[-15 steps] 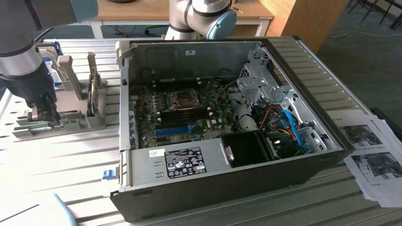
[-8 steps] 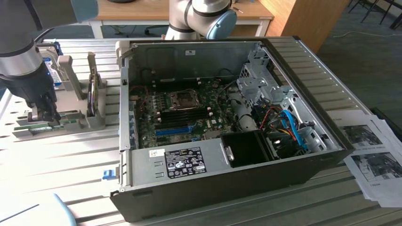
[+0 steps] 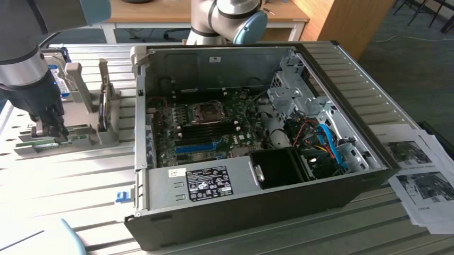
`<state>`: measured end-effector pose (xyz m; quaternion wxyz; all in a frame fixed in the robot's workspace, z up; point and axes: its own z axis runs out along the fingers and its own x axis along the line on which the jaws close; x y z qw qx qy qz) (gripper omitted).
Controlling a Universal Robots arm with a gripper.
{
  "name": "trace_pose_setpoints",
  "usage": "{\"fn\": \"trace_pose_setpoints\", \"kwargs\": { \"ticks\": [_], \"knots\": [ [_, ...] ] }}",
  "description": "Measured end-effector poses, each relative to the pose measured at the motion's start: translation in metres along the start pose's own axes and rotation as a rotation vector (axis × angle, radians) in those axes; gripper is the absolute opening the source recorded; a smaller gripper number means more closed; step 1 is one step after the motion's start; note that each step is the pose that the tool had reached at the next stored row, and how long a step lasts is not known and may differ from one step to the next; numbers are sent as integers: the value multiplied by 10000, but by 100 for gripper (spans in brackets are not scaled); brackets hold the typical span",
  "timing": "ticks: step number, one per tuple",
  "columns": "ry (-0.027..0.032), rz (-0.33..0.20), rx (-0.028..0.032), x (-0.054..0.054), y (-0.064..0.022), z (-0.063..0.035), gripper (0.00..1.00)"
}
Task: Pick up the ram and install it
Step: 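Pick up the ram and move it above insertion slot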
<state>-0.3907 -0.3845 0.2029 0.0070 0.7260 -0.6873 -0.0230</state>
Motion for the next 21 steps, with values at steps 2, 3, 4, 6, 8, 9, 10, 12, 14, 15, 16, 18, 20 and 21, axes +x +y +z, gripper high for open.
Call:
{"fn": "trace_pose_setpoints", "kwargs": {
  "ticks": [2, 3, 4, 6, 8, 9, 10, 12, 14, 15, 16, 18, 20, 21],
  "knots": [
    [0, 0, 0, 0, 0, 0, 23],
    [0, 0, 0, 0, 0, 0, 23],
    [0, 0, 0, 0, 0, 0, 23],
    [2, 0, 1, 0, 0, 0, 21],
    [-1, 0, -1, 0, 0, 0, 11],
    [-1, 0, -1, 0, 0, 0, 11],
    [0, 0, 0, 0, 0, 0, 11],
    [0, 0, 0, 0, 0, 0, 11],
    [0, 0, 0, 0, 0, 0, 11],
    [0, 0, 0, 0, 0, 0, 11],
    [0, 0, 0, 0, 0, 0, 11],
    [0, 0, 0, 0, 0, 0, 11],
    [0, 0, 0, 0, 0, 0, 11],
    [0, 0, 0, 0, 0, 0, 11]
  ]
}}
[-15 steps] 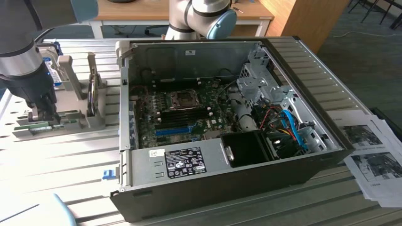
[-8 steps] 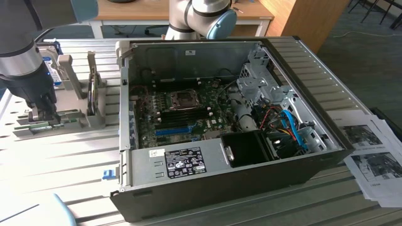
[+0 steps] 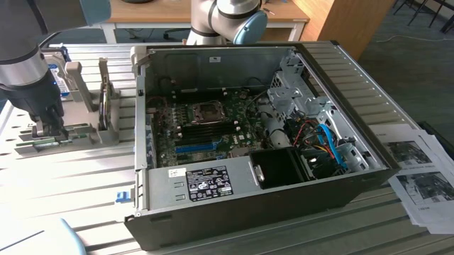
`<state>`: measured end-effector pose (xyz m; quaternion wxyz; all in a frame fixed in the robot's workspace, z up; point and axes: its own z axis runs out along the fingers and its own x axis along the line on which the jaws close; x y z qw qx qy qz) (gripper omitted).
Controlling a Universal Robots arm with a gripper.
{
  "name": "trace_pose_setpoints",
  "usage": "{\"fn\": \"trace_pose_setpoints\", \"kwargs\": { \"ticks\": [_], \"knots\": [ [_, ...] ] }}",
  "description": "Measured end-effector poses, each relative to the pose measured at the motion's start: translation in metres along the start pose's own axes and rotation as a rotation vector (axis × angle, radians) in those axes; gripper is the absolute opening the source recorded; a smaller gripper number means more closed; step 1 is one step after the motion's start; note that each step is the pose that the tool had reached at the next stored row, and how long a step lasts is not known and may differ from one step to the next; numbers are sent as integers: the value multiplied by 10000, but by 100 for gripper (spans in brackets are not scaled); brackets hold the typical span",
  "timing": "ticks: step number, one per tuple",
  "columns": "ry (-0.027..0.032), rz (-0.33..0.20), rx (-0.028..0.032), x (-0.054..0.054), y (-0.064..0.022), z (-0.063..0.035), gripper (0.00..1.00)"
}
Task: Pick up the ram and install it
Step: 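Pick up the ram and move it above insertion slot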
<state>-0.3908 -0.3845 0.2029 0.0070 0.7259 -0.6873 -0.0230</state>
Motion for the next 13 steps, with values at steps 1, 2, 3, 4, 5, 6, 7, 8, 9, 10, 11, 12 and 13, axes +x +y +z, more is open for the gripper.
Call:
{"fn": "trace_pose_setpoints", "kwargs": {
  "ticks": [1, 2, 3, 4, 5, 6, 7, 8, 9, 10, 11, 12, 13],
  "knots": [
    [-1, 0, 2, 0, 0, -1, 11],
    [-2, 0, 3, 0, 0, -4, 11],
    [-1, -1, 2, 0, 0, -12, 11],
    [0, 0, 0, -1, 1, -21, 11],
    [0, 0, 1, -1, 1, -33, 11],
    [0, 0, 0, -1, 2, -47, 11],
    [0, 0, 0, -2, 3, -60, 11],
    [0, 0, 0, -2, 3, -73, 11],
    [0, 0, 1, -2, 3, -86, 11],
    [0, 0, 1, -3, 4, -99, 11],
    [0, 0, 1, -3, 5, -114, 11],
    [-1, 0, 1, -3, 5, -131, 11],
    [0, 0, 0, -4, 6, -148, 11]
  ]
}}
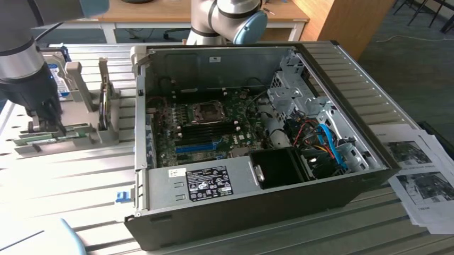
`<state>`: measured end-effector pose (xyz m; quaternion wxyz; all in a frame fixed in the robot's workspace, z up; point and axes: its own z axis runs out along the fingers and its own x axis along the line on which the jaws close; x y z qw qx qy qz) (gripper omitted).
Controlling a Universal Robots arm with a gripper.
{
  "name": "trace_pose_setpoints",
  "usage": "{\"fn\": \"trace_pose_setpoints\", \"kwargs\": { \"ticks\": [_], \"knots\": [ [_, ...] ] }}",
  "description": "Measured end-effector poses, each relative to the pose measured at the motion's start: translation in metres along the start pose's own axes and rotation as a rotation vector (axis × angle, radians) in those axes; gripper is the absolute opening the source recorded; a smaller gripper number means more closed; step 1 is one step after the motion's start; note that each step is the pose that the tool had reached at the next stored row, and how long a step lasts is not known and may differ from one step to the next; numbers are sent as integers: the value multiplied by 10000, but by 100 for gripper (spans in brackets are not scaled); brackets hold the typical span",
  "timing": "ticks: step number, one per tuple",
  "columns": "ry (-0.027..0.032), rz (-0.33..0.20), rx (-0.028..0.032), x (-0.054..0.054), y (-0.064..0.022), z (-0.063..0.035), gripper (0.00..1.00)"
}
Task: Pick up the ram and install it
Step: 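Pick up the ram and move it above insertion slot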
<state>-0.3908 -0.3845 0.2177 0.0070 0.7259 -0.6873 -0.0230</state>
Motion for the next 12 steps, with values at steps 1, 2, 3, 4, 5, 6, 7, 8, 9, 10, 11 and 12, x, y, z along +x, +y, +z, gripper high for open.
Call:
{"fn": "trace_pose_setpoints", "kwargs": {
  "ticks": [1, 2, 3, 4, 5, 6, 7, 8, 9, 10, 11, 12],
  "knots": [
    [0, 0, 1, 0, 1, -17, 11],
    [0, 0, 1, -1, 1, -36, 11],
    [0, 0, 0, -1, 2, -54, 11],
    [0, 0, 0, -2, 3, -71, 11],
    [0, -1, 0, -2, 4, -90, 11],
    [0, 0, 1, -3, 4, -109, 11],
    [0, 0, 0, -3, 5, -129, 11],
    [0, 0, 0, -3, 6, -149, 11],
    [0, 0, 0, -4, 7, -170, 11],
    [0, 0, 0, -5, 8, -191, 11],
    [0, 0, 0, -5, 9, -214, 11],
    [-1, 0, 1, -5, 10, -236, 11]
  ]
}}
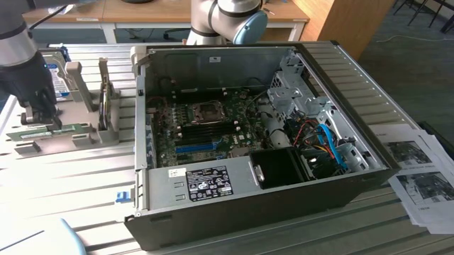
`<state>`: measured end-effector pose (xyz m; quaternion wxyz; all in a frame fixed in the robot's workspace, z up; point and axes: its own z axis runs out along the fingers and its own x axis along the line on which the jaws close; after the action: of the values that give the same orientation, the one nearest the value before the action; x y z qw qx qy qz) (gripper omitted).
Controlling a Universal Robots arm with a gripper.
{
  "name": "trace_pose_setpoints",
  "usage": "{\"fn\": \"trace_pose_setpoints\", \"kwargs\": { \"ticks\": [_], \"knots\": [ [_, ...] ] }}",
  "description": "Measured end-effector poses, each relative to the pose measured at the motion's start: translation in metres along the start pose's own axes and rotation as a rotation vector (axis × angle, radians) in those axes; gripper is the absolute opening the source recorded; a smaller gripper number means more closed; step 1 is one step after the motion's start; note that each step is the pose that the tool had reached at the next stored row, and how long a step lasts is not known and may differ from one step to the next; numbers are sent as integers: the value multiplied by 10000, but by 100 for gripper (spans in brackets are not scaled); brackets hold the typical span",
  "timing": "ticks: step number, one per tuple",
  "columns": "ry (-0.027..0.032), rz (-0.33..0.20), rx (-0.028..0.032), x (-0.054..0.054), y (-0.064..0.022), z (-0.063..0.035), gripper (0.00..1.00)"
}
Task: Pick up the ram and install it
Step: 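Pick up the ram and move it above insertion slot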
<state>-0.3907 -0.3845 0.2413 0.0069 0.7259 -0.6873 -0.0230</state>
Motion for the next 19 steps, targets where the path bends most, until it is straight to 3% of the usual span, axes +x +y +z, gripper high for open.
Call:
{"fn": "trace_pose_setpoints", "kwargs": {
  "ticks": [19],
  "knots": [
    [0, 33, 0, -8, 14, -336, 11]
  ]
}}
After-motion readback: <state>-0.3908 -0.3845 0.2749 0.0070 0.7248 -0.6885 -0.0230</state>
